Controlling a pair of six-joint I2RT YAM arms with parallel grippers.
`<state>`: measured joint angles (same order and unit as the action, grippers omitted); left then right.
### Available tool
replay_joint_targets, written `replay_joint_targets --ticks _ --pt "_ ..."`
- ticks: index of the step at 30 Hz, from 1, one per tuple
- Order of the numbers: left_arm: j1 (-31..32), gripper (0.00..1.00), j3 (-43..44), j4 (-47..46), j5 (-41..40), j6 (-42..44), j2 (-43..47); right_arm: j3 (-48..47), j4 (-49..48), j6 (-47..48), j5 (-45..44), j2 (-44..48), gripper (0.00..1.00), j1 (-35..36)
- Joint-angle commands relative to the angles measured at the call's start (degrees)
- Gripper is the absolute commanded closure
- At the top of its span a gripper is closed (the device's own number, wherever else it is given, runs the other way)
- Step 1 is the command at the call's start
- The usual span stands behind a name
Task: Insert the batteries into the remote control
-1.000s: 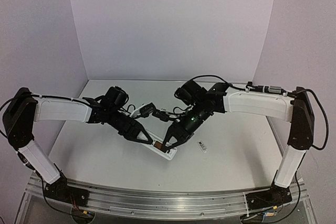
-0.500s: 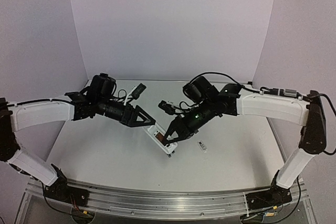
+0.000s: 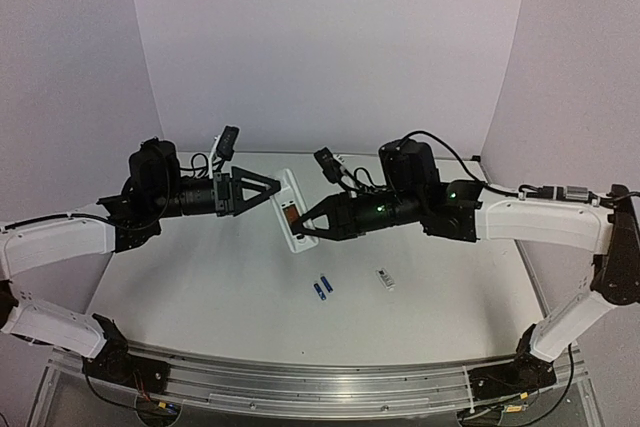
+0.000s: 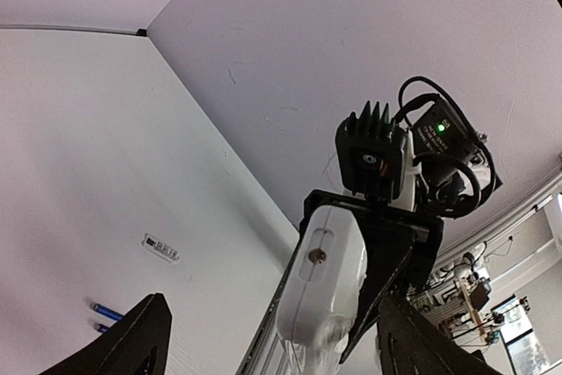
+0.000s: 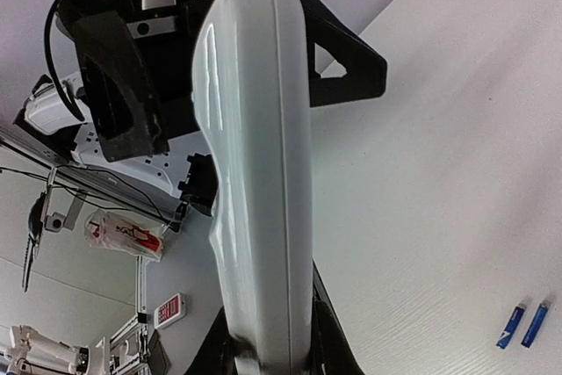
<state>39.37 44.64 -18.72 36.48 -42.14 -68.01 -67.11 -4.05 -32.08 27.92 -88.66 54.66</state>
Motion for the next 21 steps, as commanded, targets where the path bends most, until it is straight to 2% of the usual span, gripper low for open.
replay_joint_targets --ticks 1,9,21 --pt "0.0 0.25 0.4 -10.0 2.5 -3.6 -1.3 -1.3 -7.9 -3.4 -0.8 -1.9 1.0 0.4" --pt "0.0 0.61 -1.6 -18.4 4.4 -6.8 -2.5 -1.3 -10.0 -4.8 -2.3 -3.4 1.0 0.5" --pt "0.0 0.63 -1.7 -17.0 6.1 -7.5 -2.9 -1.3 -12.2 -5.7 -2.8 -4.2 1.0 0.5"
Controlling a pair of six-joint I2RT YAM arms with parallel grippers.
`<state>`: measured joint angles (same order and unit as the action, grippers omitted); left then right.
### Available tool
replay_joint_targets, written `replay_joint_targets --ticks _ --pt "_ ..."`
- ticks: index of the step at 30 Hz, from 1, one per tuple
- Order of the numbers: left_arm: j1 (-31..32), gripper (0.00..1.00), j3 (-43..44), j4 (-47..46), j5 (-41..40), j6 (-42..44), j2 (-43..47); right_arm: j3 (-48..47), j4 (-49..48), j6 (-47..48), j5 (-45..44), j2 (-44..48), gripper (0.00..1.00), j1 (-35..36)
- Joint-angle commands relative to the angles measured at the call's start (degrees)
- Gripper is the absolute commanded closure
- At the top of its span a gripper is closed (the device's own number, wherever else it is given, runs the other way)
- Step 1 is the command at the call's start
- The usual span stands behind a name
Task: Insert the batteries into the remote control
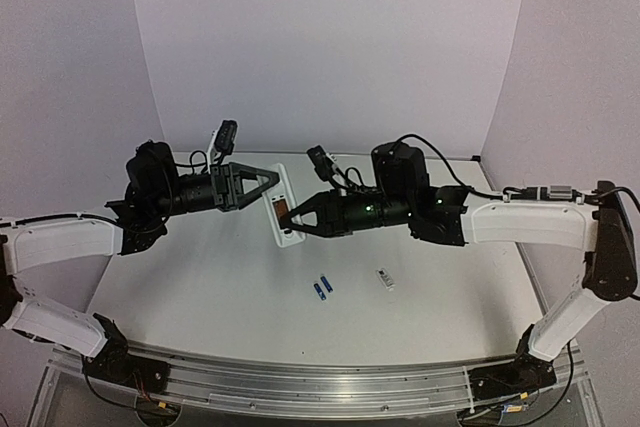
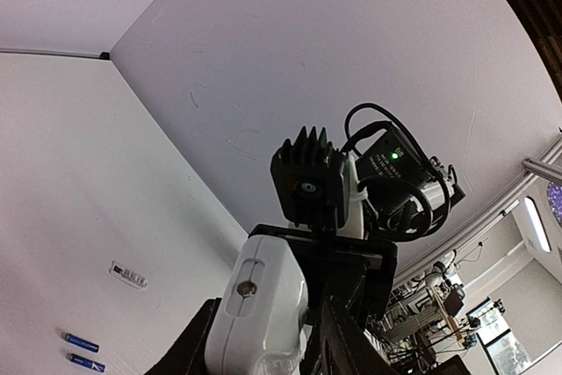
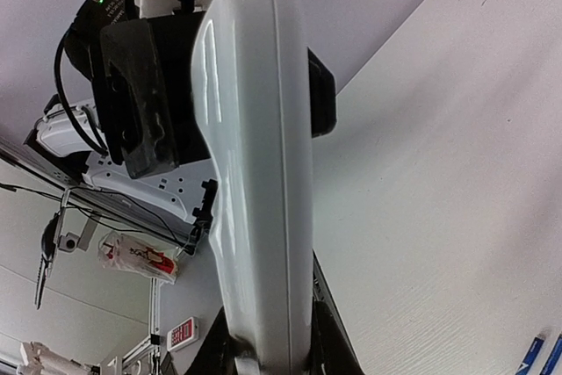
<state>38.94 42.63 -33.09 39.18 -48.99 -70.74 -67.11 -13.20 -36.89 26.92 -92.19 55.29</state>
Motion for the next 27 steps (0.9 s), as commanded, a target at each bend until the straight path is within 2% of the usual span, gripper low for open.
replay_joint_targets --ticks 1,4,8,11,13,16,18,20,24,27 --pt "0.4 0.65 0.2 -2.6 3.5 -0.8 -0.2 -1.4 -3.1 -0.8 -1.6 -0.7 1.0 -0.2" --pt "0.4 0.71 0.0 -2.9 3.8 -1.3 -0.4 -1.6 -3.2 -0.9 -0.9 -0.8 1.0 -0.1" --pt "0.4 0.74 0.1 -4.4 6.1 -2.4 -1.1 -1.7 -3.4 -1.1 -0.4 -1.3 1.0 -0.1" --pt "0.4 0.97 0.3 -4.4 6.8 -3.0 -1.4 -1.7 -3.6 -1.0 -0.3 -1.9 1.0 -0.1" --pt "0.4 1.0 0.4 -3.3 6.3 -3.1 -1.3 -1.1 -3.5 -0.7 -1.3 -1.6 0.99 -0.2" --pt "0.4 1.0 0.7 2.7 2.8 -2.3 -0.1 0.4 -1.2 0.4 -4.0 -0.6 0.78 -0.2" --pt "0.1 1.0 0.2 6.0 0.6 -1.7 0.7 0.3 4.6 2.1 -6.1 0.2 0.61 -0.2" --pt "-0.6 1.0 -1.2 8.8 -1.2 -2.0 1.4 0.4 10.6 3.4 -9.2 1.0 0.52 -0.2" --pt "-3.4 1.0 -5.5 12.2 -2.1 -3.4 2.3 1.3 22.3 5.2 -16.3 3.0 0.43 -0.2" --pt "-5.6 1.0 -10.0 11.3 -0.9 -5.2 2.4 1.5 30.0 6.1 -21.1 4.0 0.41 -0.2"
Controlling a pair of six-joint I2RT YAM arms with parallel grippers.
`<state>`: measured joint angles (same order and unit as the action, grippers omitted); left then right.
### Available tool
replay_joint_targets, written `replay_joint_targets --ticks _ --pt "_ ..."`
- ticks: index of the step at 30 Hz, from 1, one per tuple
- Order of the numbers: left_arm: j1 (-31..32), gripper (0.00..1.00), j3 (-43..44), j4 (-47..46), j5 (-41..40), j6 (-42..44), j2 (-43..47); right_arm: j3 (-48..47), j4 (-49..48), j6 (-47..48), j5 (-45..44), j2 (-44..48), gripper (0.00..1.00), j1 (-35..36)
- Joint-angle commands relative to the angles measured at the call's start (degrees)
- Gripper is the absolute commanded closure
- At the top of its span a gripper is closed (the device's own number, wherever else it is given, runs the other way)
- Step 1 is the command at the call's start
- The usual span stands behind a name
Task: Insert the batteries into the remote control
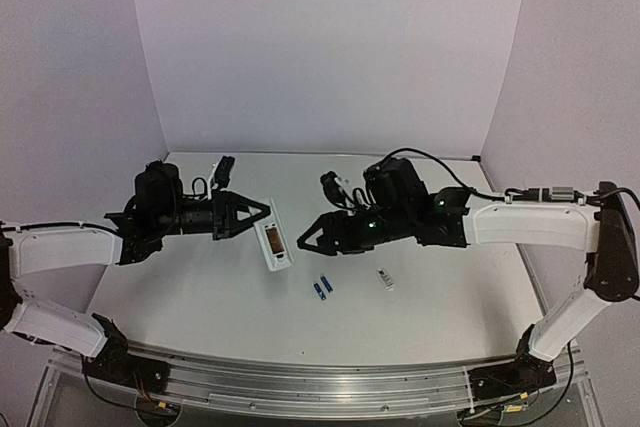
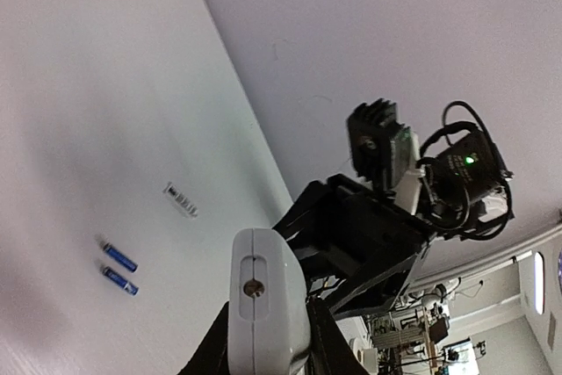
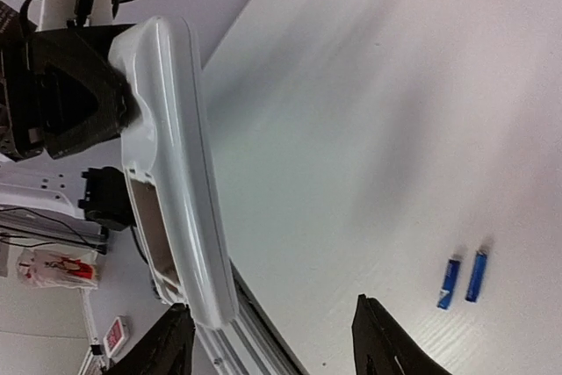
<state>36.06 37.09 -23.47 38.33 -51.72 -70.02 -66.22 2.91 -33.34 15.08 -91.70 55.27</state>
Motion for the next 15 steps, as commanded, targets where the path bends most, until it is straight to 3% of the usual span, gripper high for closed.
replay_joint_targets --ticks 1,7,15 --pt "-3.4 1.0 -5.6 1.7 0.1 -2.8 1.6 0.5 16.0 2.6 -10.9 3.4 0.41 -0.1" --pt "-4.5 1.0 -9.5 3.0 -1.2 -2.6 1.6 -2.5 26.8 2.7 -18.4 -1.2 0.4 -0.1" --pt "-4.6 1.0 -11.4 2.1 -2.3 -2.2 2.3 -7.5 29.1 4.5 -20.5 -9.6 0.41 1.7"
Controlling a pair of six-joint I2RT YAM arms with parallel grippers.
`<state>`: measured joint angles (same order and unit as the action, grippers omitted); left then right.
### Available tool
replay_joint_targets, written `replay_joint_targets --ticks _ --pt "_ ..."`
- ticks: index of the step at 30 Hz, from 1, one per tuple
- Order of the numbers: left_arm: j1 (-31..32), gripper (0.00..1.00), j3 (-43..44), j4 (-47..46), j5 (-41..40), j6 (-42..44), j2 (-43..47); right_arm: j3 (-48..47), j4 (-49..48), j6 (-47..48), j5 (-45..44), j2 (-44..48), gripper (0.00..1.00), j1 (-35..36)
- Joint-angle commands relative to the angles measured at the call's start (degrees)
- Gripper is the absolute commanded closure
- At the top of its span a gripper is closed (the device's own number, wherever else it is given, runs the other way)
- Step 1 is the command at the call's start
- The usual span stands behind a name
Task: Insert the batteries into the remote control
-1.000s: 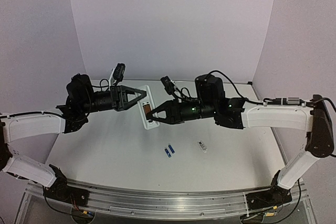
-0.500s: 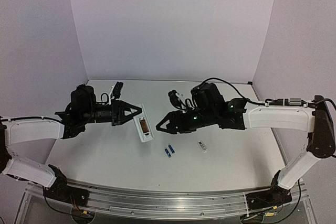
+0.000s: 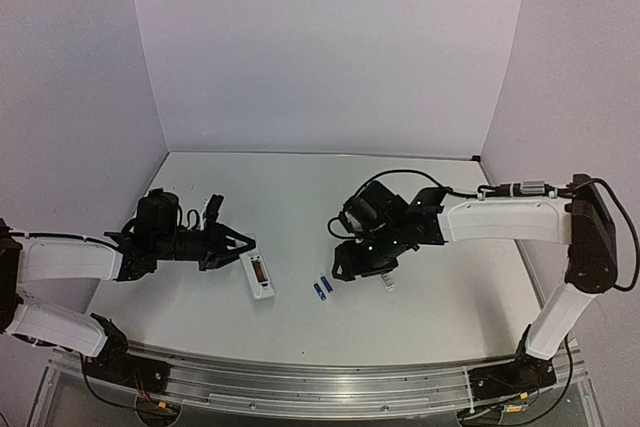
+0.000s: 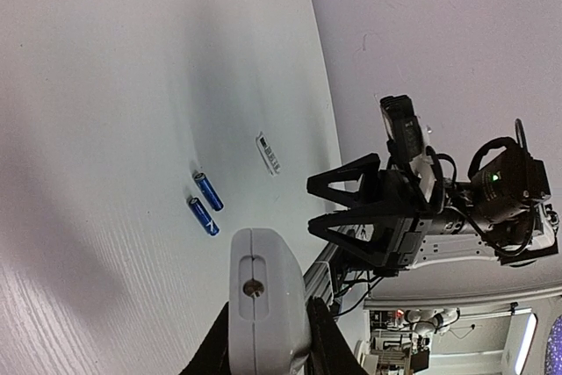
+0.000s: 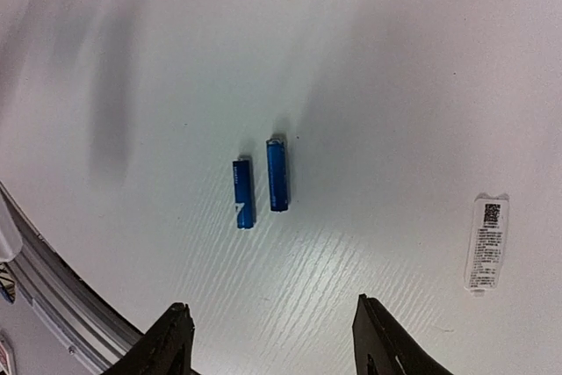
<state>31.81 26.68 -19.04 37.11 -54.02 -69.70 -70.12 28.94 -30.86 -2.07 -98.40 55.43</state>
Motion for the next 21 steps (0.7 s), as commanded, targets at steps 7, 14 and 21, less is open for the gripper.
replay_joint_targets --ticks 7,14,21 --pt "-0.4 1.0 -2.9 -4.0 -1.4 1.3 3.5 -6.6 3.2 3.3 -5.2 -8.2 0.42 4.7" --pt "-0.4 1.0 -3.2 -4.6 -1.3 1.0 3.2 -6.0 3.2 2.7 -9.7 -8.6 0.44 5.1" --pt "-0.4 1.0 -3.4 -5.7 -1.0 0.5 3.0 -6.6 3.1 1.3 -12.0 -9.5 0.47 5.1"
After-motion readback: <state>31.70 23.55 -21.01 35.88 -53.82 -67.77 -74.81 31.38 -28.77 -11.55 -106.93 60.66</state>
